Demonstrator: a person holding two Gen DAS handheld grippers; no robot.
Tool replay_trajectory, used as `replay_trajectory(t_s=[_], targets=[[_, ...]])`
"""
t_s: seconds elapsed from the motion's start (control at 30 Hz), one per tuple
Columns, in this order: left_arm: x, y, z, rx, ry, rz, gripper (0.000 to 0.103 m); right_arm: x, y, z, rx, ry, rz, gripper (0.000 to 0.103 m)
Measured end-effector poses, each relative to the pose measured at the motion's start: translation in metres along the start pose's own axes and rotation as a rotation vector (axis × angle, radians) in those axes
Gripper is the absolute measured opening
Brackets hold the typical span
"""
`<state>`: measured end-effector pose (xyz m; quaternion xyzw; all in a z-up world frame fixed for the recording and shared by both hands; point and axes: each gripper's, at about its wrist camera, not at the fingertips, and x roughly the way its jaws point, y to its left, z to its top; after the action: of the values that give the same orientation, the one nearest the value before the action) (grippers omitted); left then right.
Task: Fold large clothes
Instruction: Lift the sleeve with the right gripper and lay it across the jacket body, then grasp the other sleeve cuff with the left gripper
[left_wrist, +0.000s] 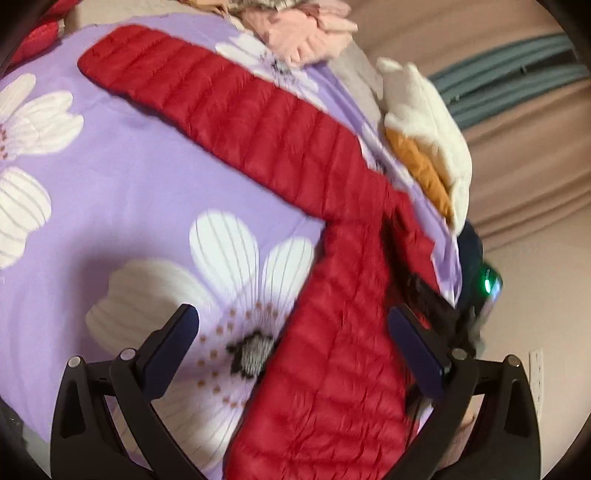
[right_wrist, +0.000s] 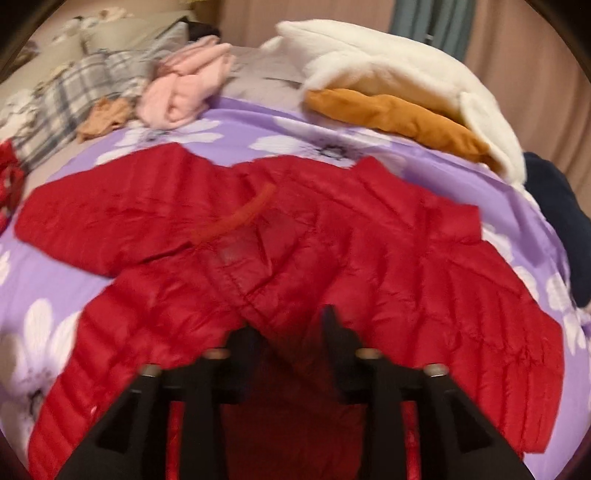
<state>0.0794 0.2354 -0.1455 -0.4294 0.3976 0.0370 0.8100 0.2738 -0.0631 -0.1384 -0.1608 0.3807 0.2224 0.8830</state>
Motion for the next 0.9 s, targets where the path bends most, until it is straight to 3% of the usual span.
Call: replay_trajectory(t_s=[0.2,0.37,0.4,0.43,0.47,0.6,0.67,0.77,0.9], targets=[[0.0,0.004,0.028,-0.057,-0.028,-0.057,0.103,-0.051,-0.029,-0.002,0.114,-0.134,0.193,0.057],[-0.003,0.026,0.054,-0.16,-0.09,-0.149,0.103,-0.046,-0.06,-0.009,0.277,-0.147,0.204,0.057],[-0.003,0.034,0.061,-0.194,-0.1,-0.174,0.103,-0.039,-0.06,-0.009,0.289,-0.138,0.197,0.055],[-0.002,0.039,0.065,-0.216,-0.104,-0.184,0.103,-0.032,-0.061,-0.009,0.296,-0.132,0.205,0.046],[0.0,0.045,0.071,-0.248,-0.107,-0.204,0.103,-0.026,-0.059,-0.008,0.299,-0.126,0.218,0.04],[0.006,0.068,0.089,-0.332,-0.118,-0.295,0.103,0.001,-0.031,-0.004,0.246,-0.124,0.234,0.037],[0.01,0.077,0.094,-0.375,-0.124,-0.314,0.103,0.021,-0.021,-0.004,0.211,-0.064,0.233,0.036],[0.014,0.089,0.101,-0.423,-0.141,-0.328,0.103,0.053,0.0,-0.013,0.112,0.044,0.157,0.036],[0.013,0.115,0.112,-0.491,-0.193,-0.335,0.103,0.035,0.003,-0.006,0.101,0.004,0.148,0.036]])
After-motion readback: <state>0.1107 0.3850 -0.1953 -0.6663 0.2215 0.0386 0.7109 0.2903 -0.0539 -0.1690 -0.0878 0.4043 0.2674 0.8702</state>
